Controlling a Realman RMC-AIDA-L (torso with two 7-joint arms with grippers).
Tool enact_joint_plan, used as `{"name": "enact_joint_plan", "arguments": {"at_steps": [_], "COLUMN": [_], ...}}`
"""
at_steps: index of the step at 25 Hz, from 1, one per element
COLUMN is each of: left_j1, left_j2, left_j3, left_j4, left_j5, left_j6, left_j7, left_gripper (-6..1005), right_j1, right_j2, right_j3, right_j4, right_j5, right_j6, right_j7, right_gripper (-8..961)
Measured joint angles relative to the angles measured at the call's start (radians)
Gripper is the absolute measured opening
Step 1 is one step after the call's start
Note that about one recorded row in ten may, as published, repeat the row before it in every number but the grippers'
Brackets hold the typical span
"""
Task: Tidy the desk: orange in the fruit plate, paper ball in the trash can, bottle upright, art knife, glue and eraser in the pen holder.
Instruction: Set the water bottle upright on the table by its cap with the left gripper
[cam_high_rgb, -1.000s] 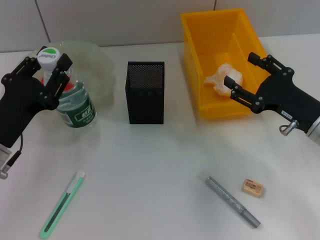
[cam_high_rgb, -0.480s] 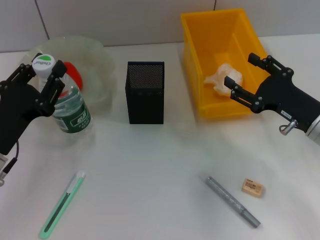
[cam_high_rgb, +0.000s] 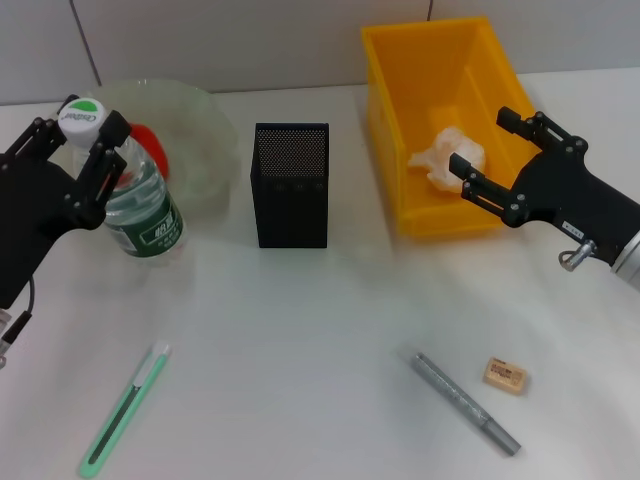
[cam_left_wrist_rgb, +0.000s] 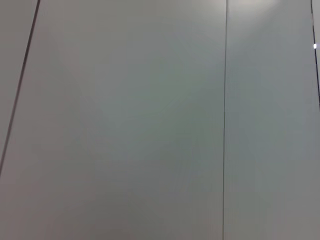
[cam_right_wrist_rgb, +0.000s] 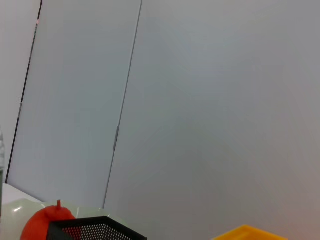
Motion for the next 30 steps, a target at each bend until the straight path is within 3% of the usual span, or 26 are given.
{"name": "enact_joint_plan", "arguments": {"at_steps": [30], "left_j1": [0.026], "left_j2": [0.007], "left_j3": [-0.005], "left_j4": [-0.046], "left_j5": [-0.006], "left_j6": [-0.010], "left_j7": [0.012], "left_gripper": [433], "right_j1": [-0.006], "right_j2": [0.002], "right_j3": [0.000], "right_j4": [0.002], "right_j5": [0.000], "right_j6": [0.001], "right_j7": [0.000], "right_gripper": [769]}}
